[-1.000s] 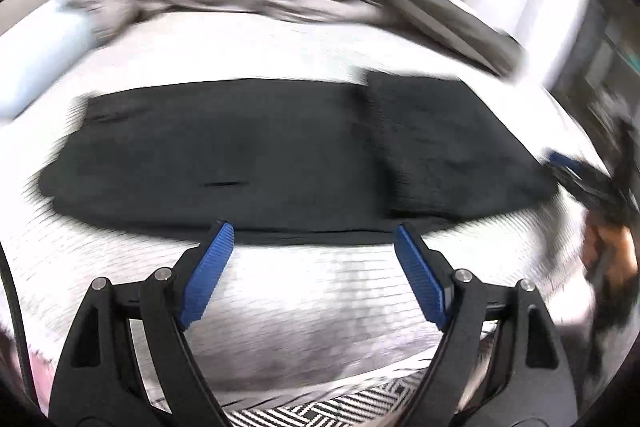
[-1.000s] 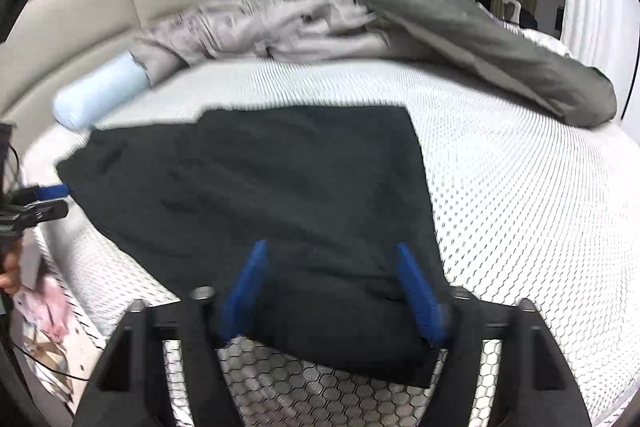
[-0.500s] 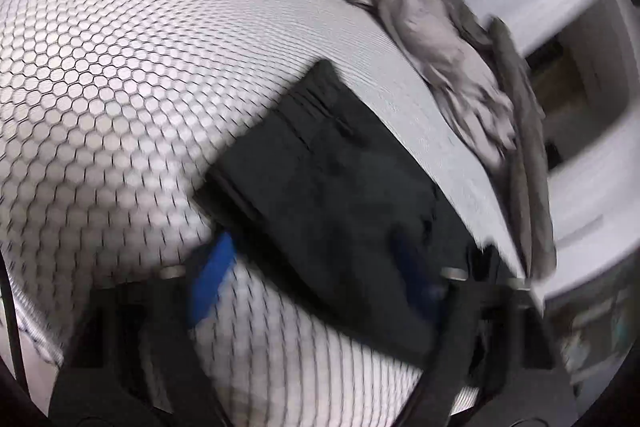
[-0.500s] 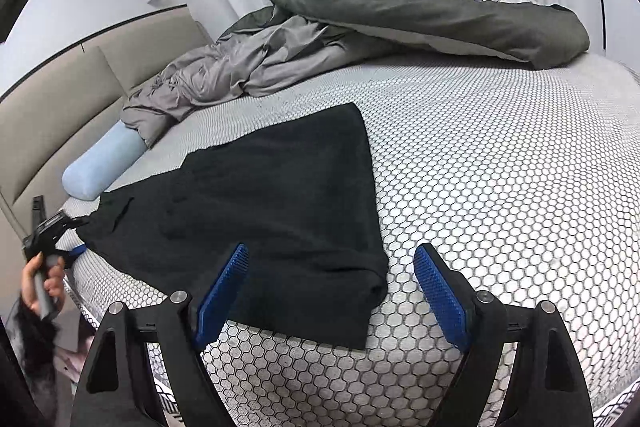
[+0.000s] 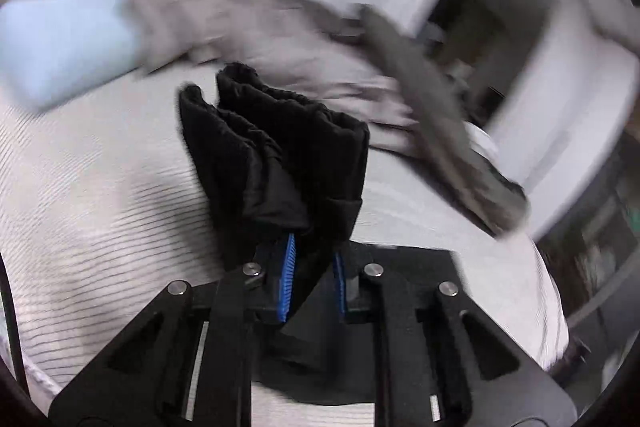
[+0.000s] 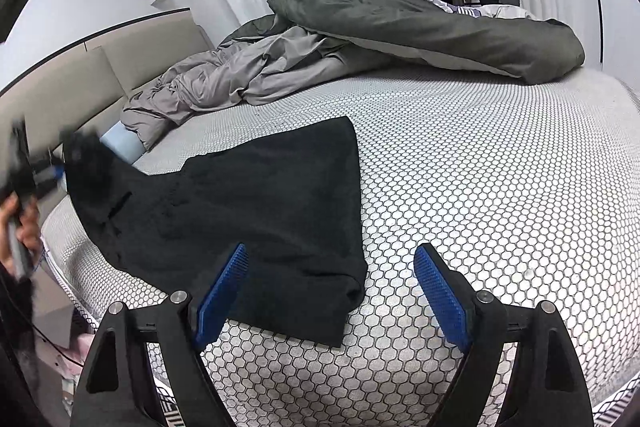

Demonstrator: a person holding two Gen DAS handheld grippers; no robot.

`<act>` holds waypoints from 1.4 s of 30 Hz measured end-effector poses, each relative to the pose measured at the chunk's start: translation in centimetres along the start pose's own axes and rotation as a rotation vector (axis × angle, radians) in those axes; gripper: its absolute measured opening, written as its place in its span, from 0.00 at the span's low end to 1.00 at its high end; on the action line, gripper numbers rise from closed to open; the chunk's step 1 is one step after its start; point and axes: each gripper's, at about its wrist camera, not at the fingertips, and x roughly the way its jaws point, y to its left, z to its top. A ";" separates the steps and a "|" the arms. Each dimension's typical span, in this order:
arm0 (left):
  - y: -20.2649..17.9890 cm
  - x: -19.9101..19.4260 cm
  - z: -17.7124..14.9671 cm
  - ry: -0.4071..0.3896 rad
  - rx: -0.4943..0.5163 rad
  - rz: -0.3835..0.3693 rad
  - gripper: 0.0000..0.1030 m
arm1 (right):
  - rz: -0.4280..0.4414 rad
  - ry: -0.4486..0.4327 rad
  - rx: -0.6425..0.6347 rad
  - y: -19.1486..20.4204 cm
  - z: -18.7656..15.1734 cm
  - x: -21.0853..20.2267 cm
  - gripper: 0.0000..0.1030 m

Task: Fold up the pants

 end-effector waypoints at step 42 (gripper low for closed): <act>2.9 5.0 -11.2 0.338 0.260 0.018 0.65 | 0.331 0.217 0.203 3.4 2.8 9.9 0.08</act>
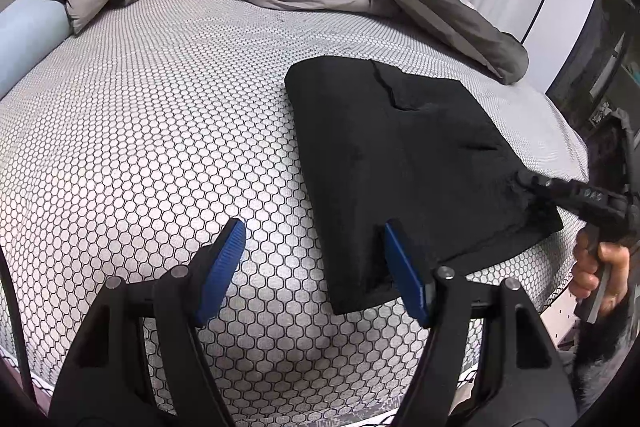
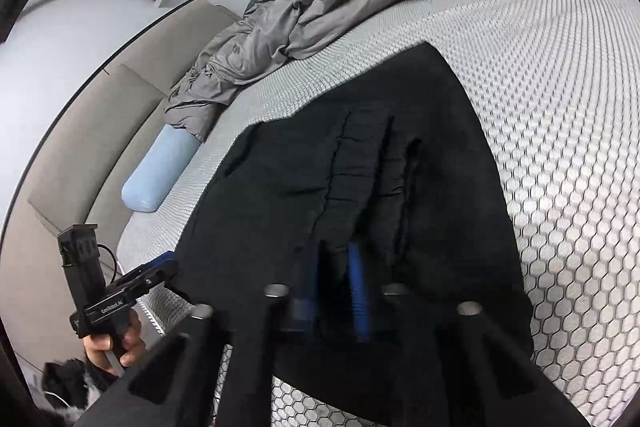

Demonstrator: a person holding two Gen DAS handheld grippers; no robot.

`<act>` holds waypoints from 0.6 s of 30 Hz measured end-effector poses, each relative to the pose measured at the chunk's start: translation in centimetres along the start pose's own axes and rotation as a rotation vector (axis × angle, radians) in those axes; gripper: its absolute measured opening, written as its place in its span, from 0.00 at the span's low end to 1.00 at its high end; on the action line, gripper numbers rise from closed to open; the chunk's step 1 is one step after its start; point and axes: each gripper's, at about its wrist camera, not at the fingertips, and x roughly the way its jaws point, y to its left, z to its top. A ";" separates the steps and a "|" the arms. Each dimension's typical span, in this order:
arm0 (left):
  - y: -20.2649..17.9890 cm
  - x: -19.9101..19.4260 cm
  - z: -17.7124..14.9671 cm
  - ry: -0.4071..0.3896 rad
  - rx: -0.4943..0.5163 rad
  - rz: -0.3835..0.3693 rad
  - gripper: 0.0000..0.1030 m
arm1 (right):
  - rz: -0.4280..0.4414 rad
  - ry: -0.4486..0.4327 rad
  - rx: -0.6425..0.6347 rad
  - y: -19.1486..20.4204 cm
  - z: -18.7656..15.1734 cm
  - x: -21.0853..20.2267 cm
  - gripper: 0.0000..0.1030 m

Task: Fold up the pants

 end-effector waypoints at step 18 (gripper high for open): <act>-3.1 -0.8 0.3 -0.005 0.060 0.045 0.66 | 0.033 -0.015 0.100 -4.3 -0.5 -2.5 0.42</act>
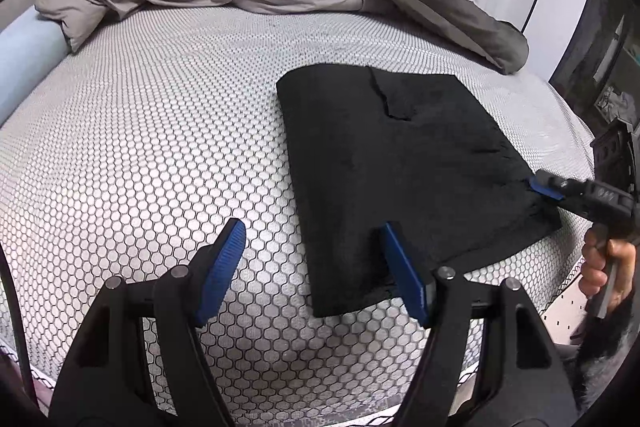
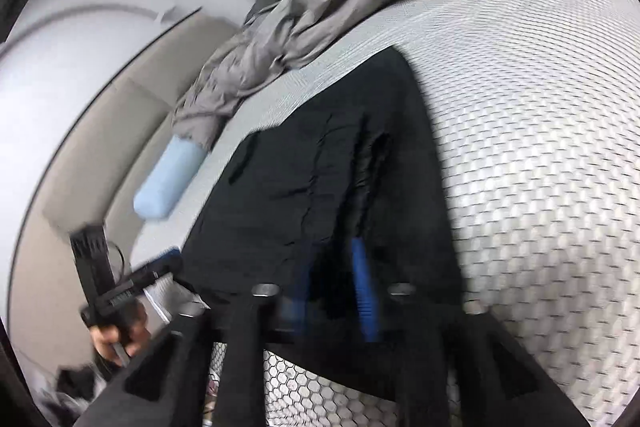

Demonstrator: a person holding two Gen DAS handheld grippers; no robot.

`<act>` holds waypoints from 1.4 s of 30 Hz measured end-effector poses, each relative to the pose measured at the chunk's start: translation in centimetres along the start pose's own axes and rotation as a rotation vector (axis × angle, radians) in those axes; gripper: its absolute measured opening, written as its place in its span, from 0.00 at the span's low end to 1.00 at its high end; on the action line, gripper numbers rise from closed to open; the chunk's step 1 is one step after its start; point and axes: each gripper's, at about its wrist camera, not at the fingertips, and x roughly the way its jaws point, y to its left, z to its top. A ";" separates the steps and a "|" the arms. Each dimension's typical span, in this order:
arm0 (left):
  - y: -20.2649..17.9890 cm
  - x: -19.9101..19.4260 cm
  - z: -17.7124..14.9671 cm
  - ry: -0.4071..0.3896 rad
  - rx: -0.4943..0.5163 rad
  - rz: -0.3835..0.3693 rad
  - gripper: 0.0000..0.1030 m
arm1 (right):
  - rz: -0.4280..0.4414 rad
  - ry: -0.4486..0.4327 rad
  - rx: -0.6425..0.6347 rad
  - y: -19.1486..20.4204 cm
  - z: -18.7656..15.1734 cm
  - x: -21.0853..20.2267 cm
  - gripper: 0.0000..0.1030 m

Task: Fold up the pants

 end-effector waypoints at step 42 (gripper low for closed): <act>-7.8 3.8 -0.4 0.022 0.188 -0.041 0.67 | 0.226 0.107 0.105 -0.7 0.1 1.6 0.49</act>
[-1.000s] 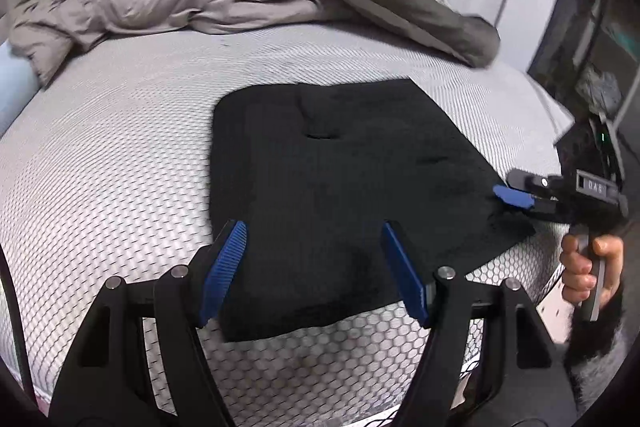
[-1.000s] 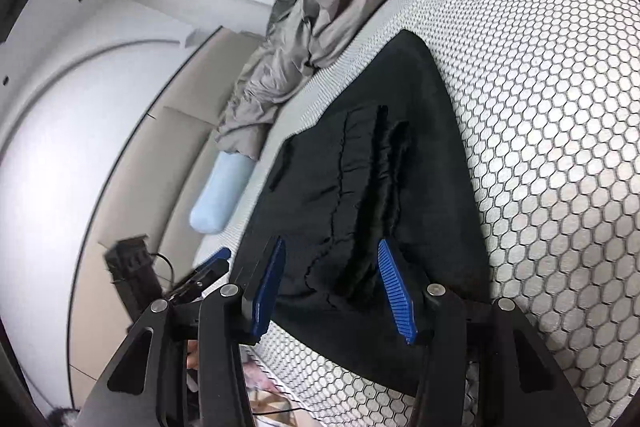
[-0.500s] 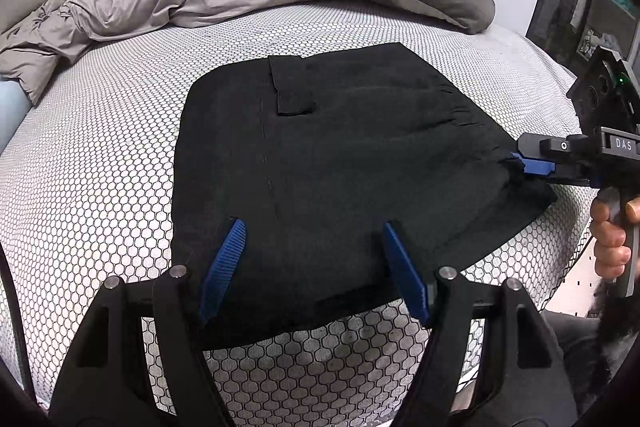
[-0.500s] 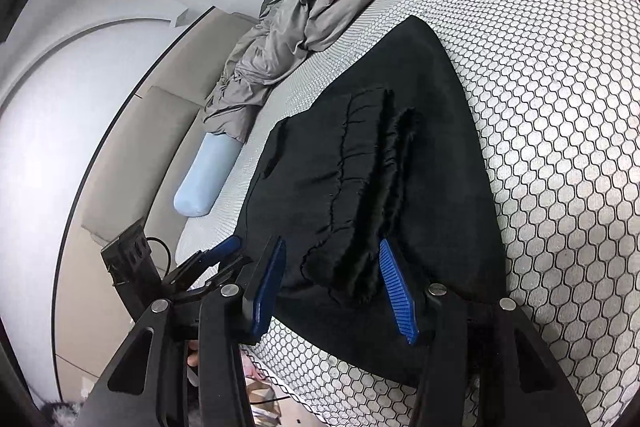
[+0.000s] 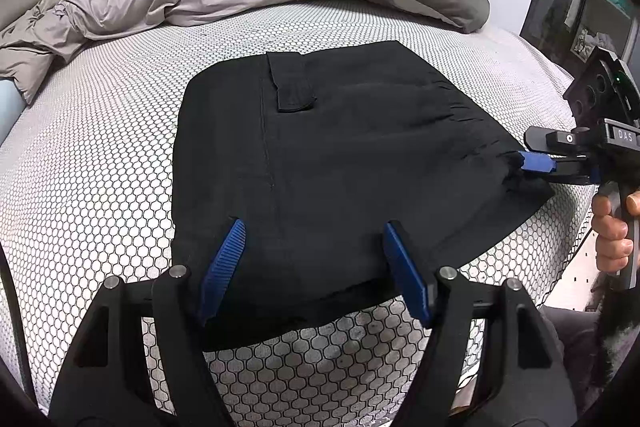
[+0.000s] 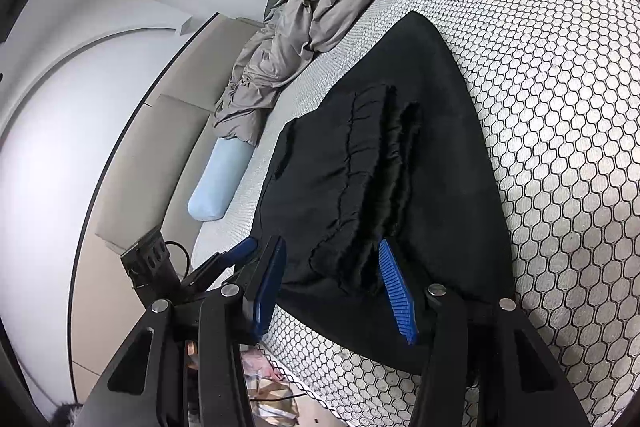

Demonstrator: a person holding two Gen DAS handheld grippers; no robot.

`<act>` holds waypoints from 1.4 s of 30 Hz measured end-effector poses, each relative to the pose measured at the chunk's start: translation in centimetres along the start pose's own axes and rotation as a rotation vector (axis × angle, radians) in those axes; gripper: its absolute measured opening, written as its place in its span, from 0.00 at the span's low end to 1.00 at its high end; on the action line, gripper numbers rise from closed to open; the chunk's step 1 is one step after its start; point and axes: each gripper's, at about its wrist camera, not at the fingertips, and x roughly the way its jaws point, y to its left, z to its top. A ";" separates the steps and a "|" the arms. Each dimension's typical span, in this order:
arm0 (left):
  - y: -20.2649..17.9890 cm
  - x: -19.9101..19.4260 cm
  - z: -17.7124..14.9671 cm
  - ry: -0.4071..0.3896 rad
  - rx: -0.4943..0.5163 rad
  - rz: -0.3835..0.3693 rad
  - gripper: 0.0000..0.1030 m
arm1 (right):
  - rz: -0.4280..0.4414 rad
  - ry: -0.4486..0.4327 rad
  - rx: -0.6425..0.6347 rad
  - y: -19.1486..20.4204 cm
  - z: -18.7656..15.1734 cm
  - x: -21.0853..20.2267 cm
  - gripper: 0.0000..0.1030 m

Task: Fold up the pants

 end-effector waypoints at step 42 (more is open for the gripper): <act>-0.2 3.0 1.9 0.042 0.228 -0.082 0.67 | -0.428 0.026 -0.475 7.4 -2.0 9.3 0.29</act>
